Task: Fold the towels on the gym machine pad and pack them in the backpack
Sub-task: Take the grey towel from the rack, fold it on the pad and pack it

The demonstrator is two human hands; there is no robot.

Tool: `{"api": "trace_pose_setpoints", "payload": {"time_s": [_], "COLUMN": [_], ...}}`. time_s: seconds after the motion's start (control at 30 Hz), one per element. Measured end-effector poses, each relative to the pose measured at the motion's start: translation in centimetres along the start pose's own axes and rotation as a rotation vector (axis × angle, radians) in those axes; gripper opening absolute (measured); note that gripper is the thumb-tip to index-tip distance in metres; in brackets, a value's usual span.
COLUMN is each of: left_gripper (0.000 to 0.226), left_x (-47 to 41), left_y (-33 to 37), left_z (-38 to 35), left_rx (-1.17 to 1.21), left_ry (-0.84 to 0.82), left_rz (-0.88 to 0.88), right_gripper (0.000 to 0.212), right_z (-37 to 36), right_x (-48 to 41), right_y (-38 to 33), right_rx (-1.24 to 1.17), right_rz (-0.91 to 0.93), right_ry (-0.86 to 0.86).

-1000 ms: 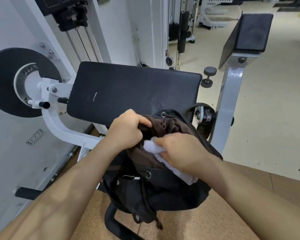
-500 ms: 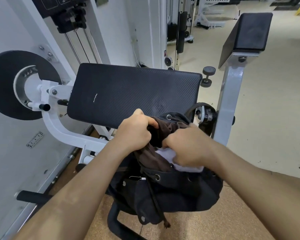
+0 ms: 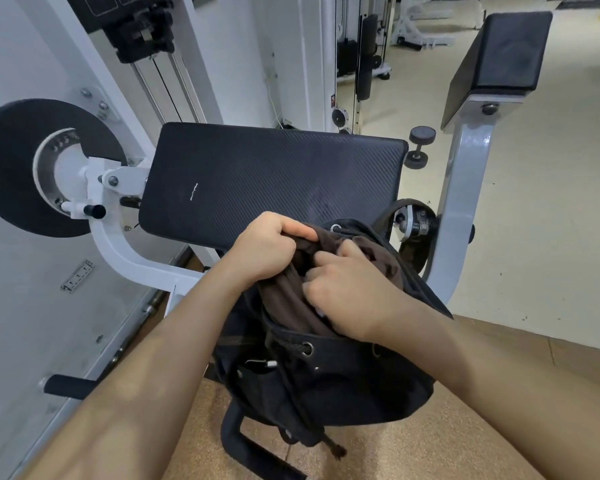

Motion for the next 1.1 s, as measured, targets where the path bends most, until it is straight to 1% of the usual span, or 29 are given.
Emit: {"api": "trace_pose_setpoints", "payload": {"time_s": [0.07,0.1,0.17,0.2,0.23,0.27,0.33,0.37,0.4,0.43,0.47,0.5,0.53,0.57,0.6,0.67,0.7,0.73,0.77,0.8,0.83,0.9,0.93,1.0,1.03,1.1], "left_gripper": [0.056,0.057,0.059,0.058,0.057,0.057,0.054,0.053,0.052,0.051,0.051,0.052,0.052,0.052,0.053,0.058,0.061,0.063,0.063,0.061,0.052,0.027,0.027,0.045,0.051,0.054], "left_x": [0.2,0.1,0.0,-0.2,-0.2,-0.3,-0.3,-0.3,-0.2,-0.1,0.0,0.3,0.8,1.4,2.2,3.9,4.5,4.9,5.0,5.1,5.3,6.8,7.9,9.7,10.5,11.6], "left_y": [0.4,0.5,0.0,-0.6,-1.2,-1.8,-2.5,-2.8,-3.0,-3.3,-3.3,-3.1,-2.8,-2.2,-1.3,1.0,2.0,2.2,1.7,0.5,-0.7,-2.8,-3.6,-4.9,-5.2,-5.2], "left_z": [0.3,0.6,0.5,0.1,-0.2,-0.5,-0.8,-0.7,-0.8,-0.9,-1.2,-1.5,-2.0,-2.7,-3.4,-3.6,-3.3,-3.0,-3.0,-3.6,-4.7,-8.4,-10.0,-11.9,-12.6,-13.3], "left_rx": [0.090,0.116,0.167,0.197,0.226,0.257,0.328,0.359,0.387,0.412,0.445,0.491,0.537,0.574,0.614,0.722,0.781,0.832,0.868,0.887,0.881,0.858,0.869,0.931,0.991,1.033], "left_ry": [-0.017,-0.015,-0.010,-0.013,-0.014,-0.010,0.002,0.002,0.004,0.004,0.003,0.000,-0.011,-0.030,-0.052,-0.085,-0.086,-0.062,-0.036,-0.022,-0.049,-0.221,-0.315,-0.441,-0.486,-0.532], "left_rz": [-0.002,-0.003,0.024,0.050,0.073,0.091,0.115,0.137,0.155,0.173,0.189,0.204,0.217,0.225,0.214,0.124,0.070,0.054,0.082,0.150,0.239,0.396,0.437,0.434,0.407,0.361], "right_gripper": [0.018,0.018,0.015,0.010,0.015,0.032,0.067,0.084,0.101,0.115,0.123,0.124,0.114,0.102,0.093,0.087,0.083,0.079,0.078,0.078,0.080,0.081,0.081,0.084,0.087,0.092], "right_z": [-0.2,-1.1,-3.2,-3.7,-4.0,-4.1,-3.1,-2.7,-2.9,-3.5,-4.7,-6.2,-7.1,-7.3,-6.9,-4.5,-2.6,-0.8,0.6,1.3,1.3,0.3,-0.4,-1.1,-1.1,-1.0], "right_x": [0.1,0.2,0.8,1.2,1.7,2.4,4.1,5.4,6.9,8.6,10.2,11.3,11.8,12.0,12.4,13.3,13.7,13.7,13.4,12.8,12.2,11.0,10.8,11.1,11.4,11.8], "right_y": [-0.1,-0.1,-0.3,-0.2,0.2,1.0,2.9,4.0,5.3,6.5,7.1,7.4,7.2,7.1,7.2,8.6,9.8,11.0,12.1,13.0,13.6,13.1,12.5,11.6,11.4,11.3], "right_rx": [-0.019,-0.012,-0.016,-0.065,-0.119,-0.148,-0.134,-0.117,-0.163,-0.273,-0.446,-0.622,-0.763,-0.843,-0.873,-0.838,-0.799,-0.763,-0.730,-0.688,-0.630,-0.500,-0.478,-0.523,-0.553,-0.566], "right_rz": [0.072,0.104,0.171,0.189,0.169,0.114,-0.073,-0.207,-0.385,-0.588,-0.758,-0.869,-0.905,-0.896,-0.892,-0.898,-0.882,-0.853,-0.810,-0.760,-0.702,-0.556,-0.490,-0.418,-0.402,-0.391], "right_ry": [0.209,0.217,0.124,0.079,0.053,0.019,0.023,0.024,-0.014,-0.075,-0.137,-0.182,-0.193,-0.174,-0.139,-0.023,0.038,0.061,0.032,-0.042,-0.140,-0.317,-0.348,-0.353,-0.338,-0.318]}}
Point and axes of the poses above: each hand's wrist, its own x-axis away from the middle knuckle, its own z-axis out of the back of the hand, y = z × x, the point moved 7 cm from there along -x, towards the middle knuckle, and after that the axes turned 9 degrees about z, right-handed, at the moved point
